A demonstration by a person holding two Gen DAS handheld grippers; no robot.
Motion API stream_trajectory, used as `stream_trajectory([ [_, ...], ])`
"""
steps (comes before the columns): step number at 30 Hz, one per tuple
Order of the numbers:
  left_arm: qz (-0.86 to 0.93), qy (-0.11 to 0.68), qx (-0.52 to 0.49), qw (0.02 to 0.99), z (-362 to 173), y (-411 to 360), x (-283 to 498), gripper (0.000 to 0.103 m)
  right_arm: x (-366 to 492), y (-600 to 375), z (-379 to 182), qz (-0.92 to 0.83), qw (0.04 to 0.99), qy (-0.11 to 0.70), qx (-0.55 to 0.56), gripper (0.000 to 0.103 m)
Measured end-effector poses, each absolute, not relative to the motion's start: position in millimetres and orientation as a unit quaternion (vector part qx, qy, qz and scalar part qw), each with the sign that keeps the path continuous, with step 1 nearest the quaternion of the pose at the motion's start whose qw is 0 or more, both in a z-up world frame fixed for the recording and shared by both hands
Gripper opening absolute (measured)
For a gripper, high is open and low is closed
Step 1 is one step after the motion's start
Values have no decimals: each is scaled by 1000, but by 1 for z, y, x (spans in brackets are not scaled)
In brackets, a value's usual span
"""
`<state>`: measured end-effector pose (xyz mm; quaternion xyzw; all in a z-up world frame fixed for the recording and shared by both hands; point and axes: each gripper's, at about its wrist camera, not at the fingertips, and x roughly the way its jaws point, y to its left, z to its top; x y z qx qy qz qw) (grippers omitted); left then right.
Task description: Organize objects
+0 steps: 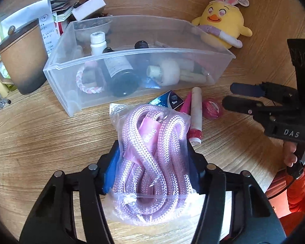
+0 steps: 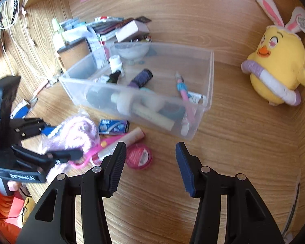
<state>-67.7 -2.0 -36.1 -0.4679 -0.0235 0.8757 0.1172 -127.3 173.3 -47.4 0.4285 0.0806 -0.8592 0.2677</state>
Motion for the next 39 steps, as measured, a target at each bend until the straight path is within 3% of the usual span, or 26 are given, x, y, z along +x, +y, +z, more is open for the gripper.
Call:
stream_trajectory([
  [13,917,-44,-390,78,32,-34,-69,54,-131,156,-65,-846,282,105,441,47],
  [18,927,-22,-368,64,58,-39,-96,54,-130,150,-68,-843,287,113,440,37],
  [20,927,-13,-371,58,61,-37,-112,54,-130,149,-68,-844,287,115,438,32],
  [31,901,7,-431,54,32,-37,-177,54,-122,161,-63,-849,290,84,433,32],
  [33,900,9,-432,49,31,-35,-181,48,-121,166,-60,-852,287,75,432,32],
  [39,914,16,-400,74,50,-22,-162,48,-121,176,-52,-861,278,61,422,32],
])
